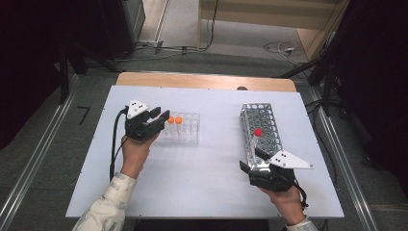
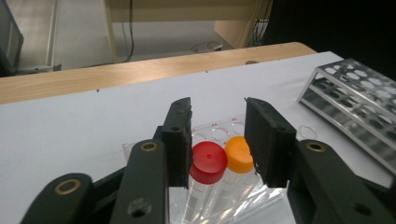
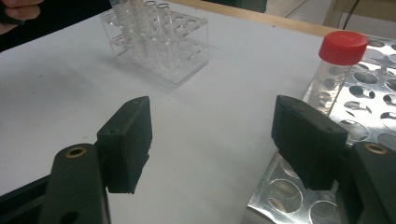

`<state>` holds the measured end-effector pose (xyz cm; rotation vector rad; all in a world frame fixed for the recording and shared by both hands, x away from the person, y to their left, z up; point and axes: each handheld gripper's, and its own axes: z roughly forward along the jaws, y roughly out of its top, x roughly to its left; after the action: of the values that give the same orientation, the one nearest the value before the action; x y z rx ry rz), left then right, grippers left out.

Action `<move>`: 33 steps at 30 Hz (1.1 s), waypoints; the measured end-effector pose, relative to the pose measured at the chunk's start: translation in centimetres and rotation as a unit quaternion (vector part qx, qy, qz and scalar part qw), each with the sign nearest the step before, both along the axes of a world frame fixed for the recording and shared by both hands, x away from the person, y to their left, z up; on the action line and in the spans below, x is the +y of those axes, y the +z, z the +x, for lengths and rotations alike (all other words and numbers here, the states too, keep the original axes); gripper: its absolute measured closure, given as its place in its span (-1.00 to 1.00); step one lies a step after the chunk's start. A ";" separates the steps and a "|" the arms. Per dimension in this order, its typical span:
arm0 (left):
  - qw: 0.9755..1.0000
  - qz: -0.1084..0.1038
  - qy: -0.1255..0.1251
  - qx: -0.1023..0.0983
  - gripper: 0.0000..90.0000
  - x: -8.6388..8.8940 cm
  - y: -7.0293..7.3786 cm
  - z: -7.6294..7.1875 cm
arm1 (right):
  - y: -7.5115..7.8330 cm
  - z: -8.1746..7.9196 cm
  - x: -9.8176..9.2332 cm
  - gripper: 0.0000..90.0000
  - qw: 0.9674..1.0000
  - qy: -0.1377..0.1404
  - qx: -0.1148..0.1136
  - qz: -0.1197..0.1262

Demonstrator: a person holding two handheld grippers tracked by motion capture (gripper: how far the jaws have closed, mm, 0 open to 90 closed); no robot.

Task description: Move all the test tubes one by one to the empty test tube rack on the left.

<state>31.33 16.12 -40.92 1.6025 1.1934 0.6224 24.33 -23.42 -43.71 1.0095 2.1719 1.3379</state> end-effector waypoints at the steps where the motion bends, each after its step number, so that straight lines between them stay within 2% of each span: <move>1: 1.000 -0.004 0.000 -0.001 0.30 0.0 0.1 -0.1 | 0.0 0.0 -0.1 -0.39 1.000 -0.004 0.000 0.001; 5: 1.000 -0.010 -0.010 0.001 0.14 -0.1 0.3 -0.8 | 0.0 0.3 -0.5 -0.39 1.000 -0.018 -0.004 -0.001; 12: 0.999 -0.010 -0.036 0.015 -0.19 -0.9 0.4 -1.4 | -0.5 2.1 -0.7 -0.38 0.997 -0.069 -0.007 -0.016; 17: 1.000 -0.007 -0.021 0.018 -0.50 -1.3 0.7 -1.8 | -1.1 4.1 -0.6 -0.32 0.994 -0.104 -0.001 -0.025; 22: 0.999 -0.006 -0.030 0.017 -0.54 -1.6 0.9 -2.2 | -1.4 5.1 -0.3 -0.16 0.992 -0.121 0.004 -0.030; 26: 0.999 -0.004 -0.037 0.014 -0.54 -2.0 1.0 -2.5 | -1.6 5.7 0.0 0.08 0.991 -0.130 0.018 -0.027; 33: 0.999 -0.001 -0.047 0.016 -0.53 -2.5 1.0 -2.8 | -1.4 6.2 0.6 0.41 0.986 -0.160 0.030 -0.041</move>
<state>28.56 13.58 -39.88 1.6632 1.1331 0.5373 30.53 -22.85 -45.14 1.3139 1.9824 1.0728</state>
